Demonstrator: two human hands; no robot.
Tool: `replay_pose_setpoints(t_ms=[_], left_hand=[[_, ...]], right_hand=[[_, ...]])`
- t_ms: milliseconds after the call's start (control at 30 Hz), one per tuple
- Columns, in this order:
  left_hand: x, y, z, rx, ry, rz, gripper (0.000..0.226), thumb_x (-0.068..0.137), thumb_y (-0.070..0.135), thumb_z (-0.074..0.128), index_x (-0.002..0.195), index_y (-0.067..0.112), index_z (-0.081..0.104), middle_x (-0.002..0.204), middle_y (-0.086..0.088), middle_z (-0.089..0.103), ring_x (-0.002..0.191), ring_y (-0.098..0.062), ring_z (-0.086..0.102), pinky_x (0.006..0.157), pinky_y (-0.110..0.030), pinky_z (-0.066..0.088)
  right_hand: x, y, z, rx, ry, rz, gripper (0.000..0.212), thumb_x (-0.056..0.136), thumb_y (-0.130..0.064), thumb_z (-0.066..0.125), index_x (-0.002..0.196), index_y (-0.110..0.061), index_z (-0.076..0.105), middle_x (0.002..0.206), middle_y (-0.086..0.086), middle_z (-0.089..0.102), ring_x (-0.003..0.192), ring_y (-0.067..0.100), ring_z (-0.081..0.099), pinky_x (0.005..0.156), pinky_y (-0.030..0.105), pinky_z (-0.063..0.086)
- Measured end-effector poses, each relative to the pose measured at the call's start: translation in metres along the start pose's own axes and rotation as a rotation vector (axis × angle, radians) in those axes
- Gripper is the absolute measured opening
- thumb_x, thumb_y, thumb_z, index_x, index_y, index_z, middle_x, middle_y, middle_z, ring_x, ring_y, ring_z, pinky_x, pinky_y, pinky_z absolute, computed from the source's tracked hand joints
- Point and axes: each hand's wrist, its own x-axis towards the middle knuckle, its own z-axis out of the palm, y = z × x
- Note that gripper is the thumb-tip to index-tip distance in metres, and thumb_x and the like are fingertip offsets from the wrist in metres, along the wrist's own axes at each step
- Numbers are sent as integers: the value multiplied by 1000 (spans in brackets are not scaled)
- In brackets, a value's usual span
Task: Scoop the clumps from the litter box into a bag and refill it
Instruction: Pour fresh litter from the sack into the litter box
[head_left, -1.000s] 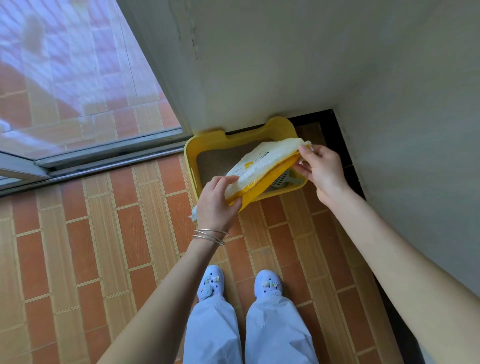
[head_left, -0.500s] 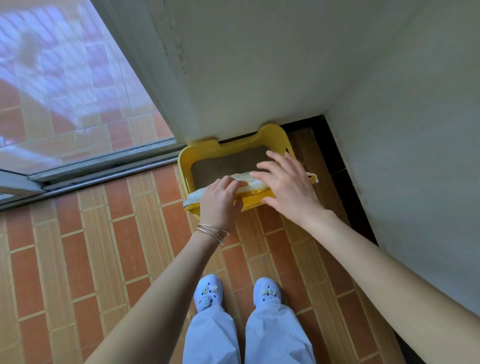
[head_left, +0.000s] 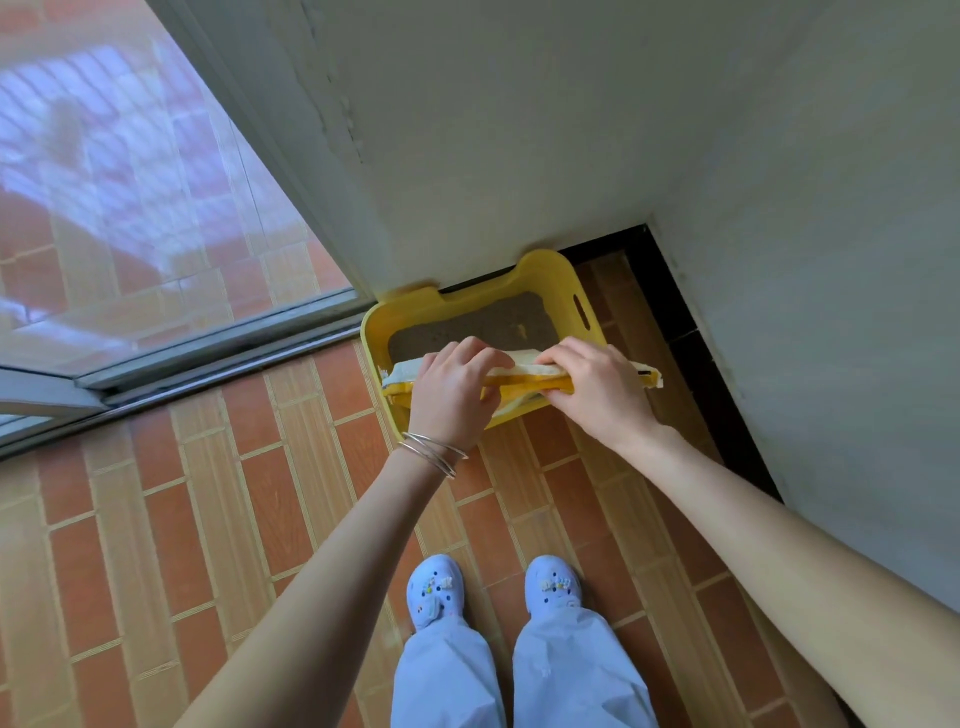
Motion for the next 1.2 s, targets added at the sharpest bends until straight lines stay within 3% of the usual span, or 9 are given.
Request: replay_pose_setpoints(t_ms=[200,400,533,633,800,900,1000,1100,1200], left_hand=[[-1,4,-8,39,88,10,28,69,10,79,95,16,69,91,-5,66,84,-27,62,77,-39,46],[-4,-25,-37,117,128,37,59,63,20,85,116,14,61,110,-11,63,99,-32,59,88,-44,43],[-10,-45,-43,32,67,-89,90,54,24,90,132,14,46,117,-15,58,102,-35,57,83,-49,48],[-12,-47,-37,-66,-36,-141,99,52,25,91,136,17,40,123,-13,57,108,-33,55,85,-51,48],[-6,-32,-22,-244,-113,-211,82,58,24,88,128,9,49,120,-12,59,108,-32,56,89,-47,45],[0,-26,-17,-193,-45,-164,56,62,17,86,110,7,59,102,-11,65,93,-35,62,79,-47,48],[4,-17,-11,-108,-2,-84,49,61,15,85,104,8,64,96,-10,66,85,-34,63,77,-47,46],[7,-4,-3,-38,10,-13,41,59,14,85,97,12,67,88,-6,66,79,-31,64,76,-39,42],[11,12,2,-15,31,41,33,60,13,84,88,12,67,80,-4,64,72,-26,63,74,-33,41]], right_hand=[[-7,-1,-7,79,64,52,27,74,-12,75,100,-13,67,96,1,66,85,11,56,76,26,42],[-13,18,-25,226,58,129,24,76,-14,74,99,-11,66,95,-1,64,85,15,58,76,25,46],[-20,32,-36,290,51,153,23,76,-12,73,98,-8,66,93,-5,60,87,11,58,77,17,48],[-27,39,-41,358,50,149,21,76,-11,73,95,-10,66,92,-7,61,86,8,58,78,10,46],[-39,44,-45,442,46,172,22,76,-9,73,96,-15,64,90,-10,60,88,1,57,77,6,43],[-45,47,-49,473,-19,222,35,75,-11,74,106,-21,60,103,-12,61,101,2,56,89,16,46],[-46,39,-57,440,-55,201,66,70,-19,78,128,-25,47,124,-10,52,117,2,46,104,31,37],[-40,17,-64,397,-50,120,82,67,-30,79,137,-33,35,136,-8,42,124,13,42,104,32,32],[-34,-4,-61,335,-39,47,80,69,-28,79,138,-27,38,137,-3,42,123,15,43,102,30,35]])
